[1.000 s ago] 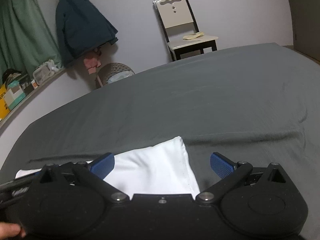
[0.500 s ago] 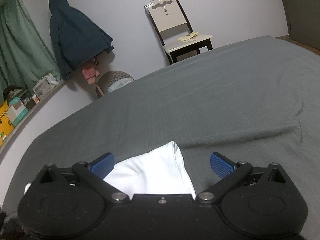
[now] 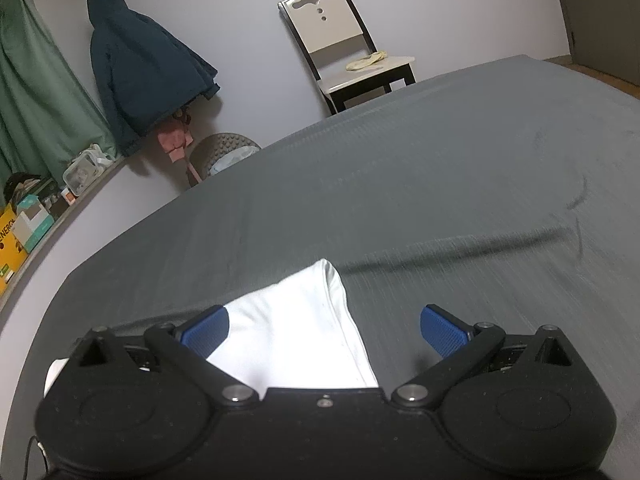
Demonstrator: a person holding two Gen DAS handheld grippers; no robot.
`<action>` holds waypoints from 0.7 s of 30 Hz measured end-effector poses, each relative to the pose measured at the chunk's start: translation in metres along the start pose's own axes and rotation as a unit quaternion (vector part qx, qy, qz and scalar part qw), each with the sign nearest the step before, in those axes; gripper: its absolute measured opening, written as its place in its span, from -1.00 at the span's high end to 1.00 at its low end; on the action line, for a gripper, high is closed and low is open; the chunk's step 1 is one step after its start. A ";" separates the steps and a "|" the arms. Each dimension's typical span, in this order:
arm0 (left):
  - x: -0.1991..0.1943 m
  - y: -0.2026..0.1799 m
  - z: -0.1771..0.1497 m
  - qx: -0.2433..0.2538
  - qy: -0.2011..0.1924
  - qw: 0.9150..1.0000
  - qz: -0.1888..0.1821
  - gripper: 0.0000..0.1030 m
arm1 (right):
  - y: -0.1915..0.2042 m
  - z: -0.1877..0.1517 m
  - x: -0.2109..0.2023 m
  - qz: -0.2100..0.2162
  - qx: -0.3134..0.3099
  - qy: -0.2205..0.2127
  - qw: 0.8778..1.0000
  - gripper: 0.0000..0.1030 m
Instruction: Fold clothes
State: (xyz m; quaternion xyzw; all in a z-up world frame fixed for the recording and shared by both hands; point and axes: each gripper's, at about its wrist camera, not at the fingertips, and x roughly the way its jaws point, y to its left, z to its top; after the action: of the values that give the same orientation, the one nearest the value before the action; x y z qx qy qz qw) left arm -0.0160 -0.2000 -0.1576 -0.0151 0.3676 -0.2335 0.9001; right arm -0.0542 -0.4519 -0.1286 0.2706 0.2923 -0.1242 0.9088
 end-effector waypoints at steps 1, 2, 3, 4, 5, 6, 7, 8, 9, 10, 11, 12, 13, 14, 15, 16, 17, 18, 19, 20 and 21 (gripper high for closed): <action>-0.002 0.001 0.001 -0.002 0.001 1.000 0.000 -0.24 | -0.001 -0.001 0.000 0.000 0.001 0.002 1.000 -1.00; -0.003 0.002 0.002 -0.010 0.000 1.000 0.000 -0.24 | -0.002 -0.002 0.000 -0.002 0.000 0.005 1.000 -1.00; -0.007 0.004 0.001 -0.016 -0.001 1.000 -0.002 -0.24 | -0.003 -0.003 0.000 -0.004 0.000 0.008 1.000 -1.00; -0.009 0.004 0.001 -0.016 -0.001 1.000 -0.002 -0.24 | -0.004 -0.004 0.001 -0.005 -0.001 0.012 1.000 -1.00; -0.011 0.004 -0.002 -0.010 0.001 1.000 -0.002 -0.24 | -0.004 -0.005 0.001 -0.005 -0.001 0.016 1.000 -1.00; -0.016 0.004 -0.007 0.001 0.004 1.000 -0.001 -0.24 | -0.005 -0.006 0.002 -0.006 -0.001 0.021 1.000 -1.00; -0.018 0.000 -0.007 0.014 0.008 1.000 0.000 -0.24 | -0.005 -0.007 0.002 -0.004 0.000 0.025 1.000 -1.00; -0.022 -0.001 -0.008 0.021 0.015 1.000 -0.003 -0.24 | -0.005 -0.008 0.002 -0.002 0.001 0.029 1.000 -1.00; -0.027 -0.003 -0.010 0.027 0.021 0.999 -0.006 -0.24 | -0.005 -0.009 0.001 -0.001 0.001 0.031 1.000 -1.00; -0.033 -0.001 -0.010 0.021 0.024 0.999 -0.014 -0.24 | -0.005 -0.011 -0.001 0.001 -0.001 0.034 0.999 -1.00; -0.040 0.000 -0.011 0.014 0.026 0.999 -0.022 -0.24 | -0.005 -0.012 -0.002 0.002 -0.001 0.037 0.999 -1.00; -0.048 0.002 -0.011 0.010 0.025 0.999 -0.029 -0.24 | -0.006 -0.014 -0.003 0.005 0.001 0.040 0.999 -1.00; -0.054 0.002 -0.010 0.012 0.022 0.999 -0.034 -0.24 | -0.007 -0.015 -0.004 0.007 0.003 0.044 0.999 -1.00; -0.062 0.003 -0.010 0.018 0.015 0.999 -0.037 -0.24 | -0.009 -0.017 -0.003 0.008 0.008 0.050 0.999 -1.00; -0.068 0.004 -0.009 0.023 0.009 0.999 -0.037 -0.24 | -0.012 -0.019 -0.002 0.009 0.012 0.056 0.998 -1.00; -0.073 0.004 -0.008 0.031 0.004 0.999 -0.037 -0.24 | -0.013 -0.020 0.001 0.004 0.013 0.066 0.998 -1.00; -0.078 0.006 -0.007 0.040 0.002 0.999 -0.035 -0.24 | -0.015 -0.022 0.004 -0.002 0.014 0.078 0.997 -1.00; -0.082 0.007 -0.005 0.048 0.000 0.998 -0.033 -0.24 | -0.016 -0.024 0.006 -0.003 0.017 0.089 0.996 -0.99; -0.085 0.009 -0.003 0.051 0.001 0.998 -0.030 -0.24 | -0.017 -0.025 0.006 0.004 0.024 0.095 0.995 -0.99; -0.089 0.013 -0.001 0.045 0.002 0.998 -0.034 -0.24 | -0.018 -0.027 0.005 0.012 0.032 0.101 0.994 -0.99; -0.092 0.017 0.000 0.040 0.003 0.998 -0.038 -0.24 | -0.020 -0.028 0.003 0.023 0.042 0.104 0.993 -1.00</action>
State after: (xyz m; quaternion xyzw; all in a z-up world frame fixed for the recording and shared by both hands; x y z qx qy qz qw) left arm -0.0661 -0.1450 -0.1003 0.0077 0.3596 -0.2817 0.8896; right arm -0.0722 -0.4530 -0.1582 0.3270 0.3731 -0.0865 0.8639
